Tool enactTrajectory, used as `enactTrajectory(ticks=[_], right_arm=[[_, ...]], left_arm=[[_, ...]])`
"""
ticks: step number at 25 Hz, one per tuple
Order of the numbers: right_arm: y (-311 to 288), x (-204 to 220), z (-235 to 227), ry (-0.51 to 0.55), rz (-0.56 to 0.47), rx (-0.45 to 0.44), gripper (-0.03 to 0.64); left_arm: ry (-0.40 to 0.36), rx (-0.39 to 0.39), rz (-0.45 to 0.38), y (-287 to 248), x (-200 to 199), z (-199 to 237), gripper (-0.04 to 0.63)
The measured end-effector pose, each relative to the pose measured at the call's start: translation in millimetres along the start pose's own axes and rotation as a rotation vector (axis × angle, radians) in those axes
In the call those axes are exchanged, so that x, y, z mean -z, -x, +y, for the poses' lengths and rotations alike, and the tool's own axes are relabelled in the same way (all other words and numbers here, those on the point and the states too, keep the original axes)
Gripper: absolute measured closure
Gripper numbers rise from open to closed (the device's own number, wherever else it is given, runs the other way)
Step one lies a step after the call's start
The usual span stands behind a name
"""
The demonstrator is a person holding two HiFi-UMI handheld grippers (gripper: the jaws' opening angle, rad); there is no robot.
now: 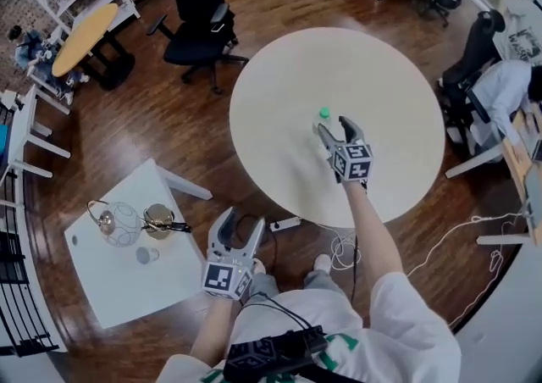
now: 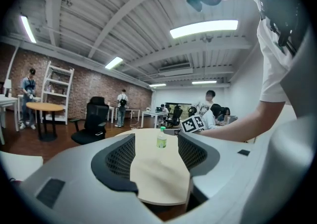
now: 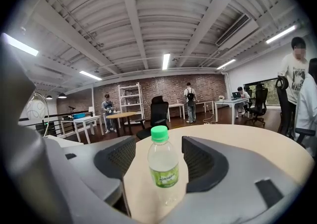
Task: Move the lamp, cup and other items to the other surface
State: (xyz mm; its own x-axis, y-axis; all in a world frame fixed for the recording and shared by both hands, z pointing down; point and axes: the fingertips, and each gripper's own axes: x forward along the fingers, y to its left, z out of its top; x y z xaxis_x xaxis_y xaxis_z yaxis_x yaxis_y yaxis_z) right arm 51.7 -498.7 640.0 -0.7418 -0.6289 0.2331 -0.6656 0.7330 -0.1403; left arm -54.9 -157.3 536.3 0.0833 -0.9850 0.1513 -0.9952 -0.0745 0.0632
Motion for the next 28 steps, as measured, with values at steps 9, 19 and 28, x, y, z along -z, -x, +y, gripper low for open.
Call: enactTrajectory(ticks=[9,19,28], right_arm=[[-17.9,-17.7,-1.6,0.072,0.012,0.001,0.46],[63.7,-89.7,96.0,0.128,-0.101,-0.201,0.469],[118.6,-91.8,233.5,0.082,-0.099,-0.502,0.469]], left_arm=[[0.019,-0.127,0.019,42.3,11.7,28.7,0.334],[0.028,-0.091,-0.064,42.2,-1.5,19.8,0.334],[0.05,-0.194,-0.101,90.0,2.0,40.1,0.334]])
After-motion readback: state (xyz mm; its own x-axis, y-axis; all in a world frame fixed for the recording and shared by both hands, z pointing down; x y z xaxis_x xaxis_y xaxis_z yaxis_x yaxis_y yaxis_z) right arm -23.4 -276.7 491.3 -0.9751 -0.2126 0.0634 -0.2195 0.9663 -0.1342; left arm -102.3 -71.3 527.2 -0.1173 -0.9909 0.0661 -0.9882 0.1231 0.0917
